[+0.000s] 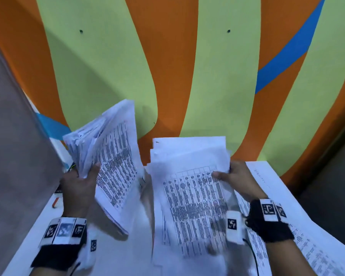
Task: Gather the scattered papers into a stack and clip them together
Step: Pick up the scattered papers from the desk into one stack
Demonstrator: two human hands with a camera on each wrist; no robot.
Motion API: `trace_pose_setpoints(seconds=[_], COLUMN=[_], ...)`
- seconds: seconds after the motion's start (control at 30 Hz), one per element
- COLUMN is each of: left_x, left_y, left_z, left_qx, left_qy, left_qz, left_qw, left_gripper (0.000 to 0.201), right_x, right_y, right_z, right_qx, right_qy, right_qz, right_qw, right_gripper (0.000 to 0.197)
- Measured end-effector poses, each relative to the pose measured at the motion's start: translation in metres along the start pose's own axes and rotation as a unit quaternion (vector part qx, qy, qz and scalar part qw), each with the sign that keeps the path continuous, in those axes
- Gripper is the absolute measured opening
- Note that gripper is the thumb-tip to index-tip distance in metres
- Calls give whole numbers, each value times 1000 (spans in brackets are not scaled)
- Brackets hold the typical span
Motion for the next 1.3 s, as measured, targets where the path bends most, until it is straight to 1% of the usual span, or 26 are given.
trace_pose_setpoints(seconds=[0.07,0.1,0.13,0.17,0.2,0.23,0.27,0.33,0.37,0.4,0.5,0.57,0.6,0.67,0.73,0.77,0.8,0.83,0.93,0.97,1.03,1.07,1.1,1.17,1.2,1.3], left_x=[4,7,14,19,27,30,29,26,28,31,51,58,60,62,64,63,64,66,68,71,70,70,69,72,73,72], left_y=[0,1,3,5,9,11,11,12,14,18,34,42,45,51,56,57,57,57,49,46,43,45,50,63,69,78], left_z=[8,13,16,21,25,30,36,47,52,57,66,69,69,72,75,79,80,81,81,80,80,81,83,84,84,84], left_qx=[-24,-36,-51,-68,-92,-119,-150,-200,-227,-255,-331,-343,-347,-366,-353,-328,-297,-274,-225,-224,-223,-232,-246,-248,-234,-181], left_qy=[4,12,22,35,47,58,71,91,103,114,115,120,123,143,140,105,75,69,71,90,92,84,77,84,94,107], left_qz=[-9,-8,-2,7,13,16,13,2,-2,-11,7,1,-7,-21,1,20,27,23,-3,-7,-11,-12,-13,-6,5,21], left_qw=[1000,999,998,997,995,991,986,976,969,960,937,932,930,919,925,939,951,959,972,970,970,969,966,965,968,977], left_gripper=[51,49,46,40,39,42,45,52,54,51,8,11,21,52,74,87,94,95,71,76,100,104,99,64,52,45], right_x=[-30,-43,-46,-51,-48,-48,-43,-34,-32,-30,-21,-17,-17,-21,-27,-30,-36,-41,-57,-61,-64,-59,-51,-35,-29,-35], right_y=[5,7,5,5,-1,-3,-8,-15,-16,-18,-20,-20,-19,-16,-12,-10,-7,-4,6,9,15,17,18,21,22,27], right_z=[0,3,3,7,8,12,15,21,24,26,31,32,32,33,33,32,33,33,35,36,36,35,33,29,26,22], right_qx=[-46,-56,-57,-53,-66,-84,-85,-76,-66,-67,-78,-66,-52,-8,46,74,95,109,106,99,75,58,45,40,46,71], right_qy=[-30,-36,-39,-50,-64,-88,-108,-145,-153,-152,-164,-183,-183,-175,-188,-189,-184,-176,-154,-134,-88,-76,-74,-97,-98,-21], right_qz=[-25,-36,-46,-46,-39,-35,-25,-17,-9,-4,16,14,4,-37,-86,-114,-142,-169,-231,-250,-276,-277,-270,-237,-229,-267], right_qw=[998,997,997,996,995,992,990,986,986,986,983,981,982,984,977,973,968,964,955,954,954,956,959,966,968,961], right_gripper=[14,23,40,48,40,22,13,33,37,37,41,40,34,24,24,25,25,26,38,42,53,64,76,94,98,102])
Point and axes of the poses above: each hand's wrist, its own y-axis away from the middle knuckle, its own z-axis out of the palm, x = y × z, the point moved 4 cm from there along -y, towards the middle knuckle, and after that the axes turned 13 degrees about -y, right-handed, at the moved point
